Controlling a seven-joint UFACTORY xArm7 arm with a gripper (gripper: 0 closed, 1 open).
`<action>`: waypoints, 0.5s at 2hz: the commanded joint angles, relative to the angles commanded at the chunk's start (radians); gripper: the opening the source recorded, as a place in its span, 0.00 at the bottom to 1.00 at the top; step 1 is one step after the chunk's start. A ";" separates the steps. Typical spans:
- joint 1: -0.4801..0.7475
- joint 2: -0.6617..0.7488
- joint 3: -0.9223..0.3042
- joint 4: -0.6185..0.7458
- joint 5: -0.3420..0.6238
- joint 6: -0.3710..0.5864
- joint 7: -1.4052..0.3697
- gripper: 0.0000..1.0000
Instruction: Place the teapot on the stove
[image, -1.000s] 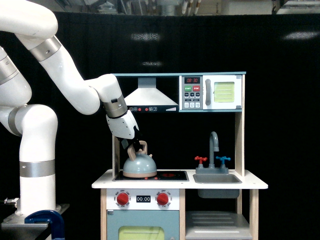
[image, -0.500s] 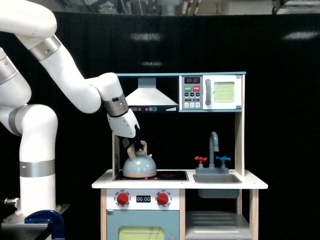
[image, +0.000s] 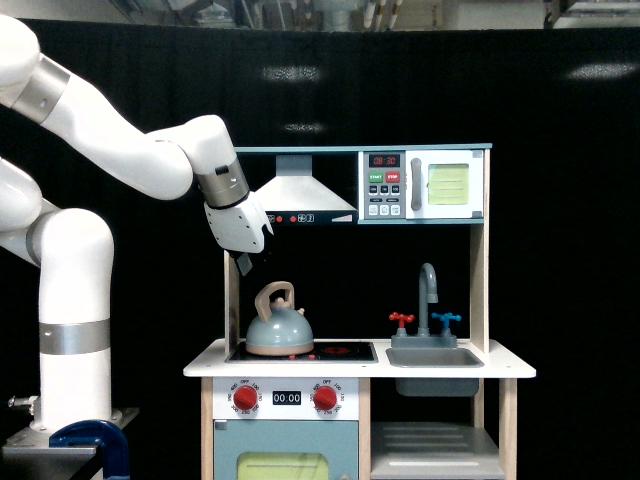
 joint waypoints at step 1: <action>-0.171 -0.215 -0.143 0.049 -0.146 0.320 -0.067 1.00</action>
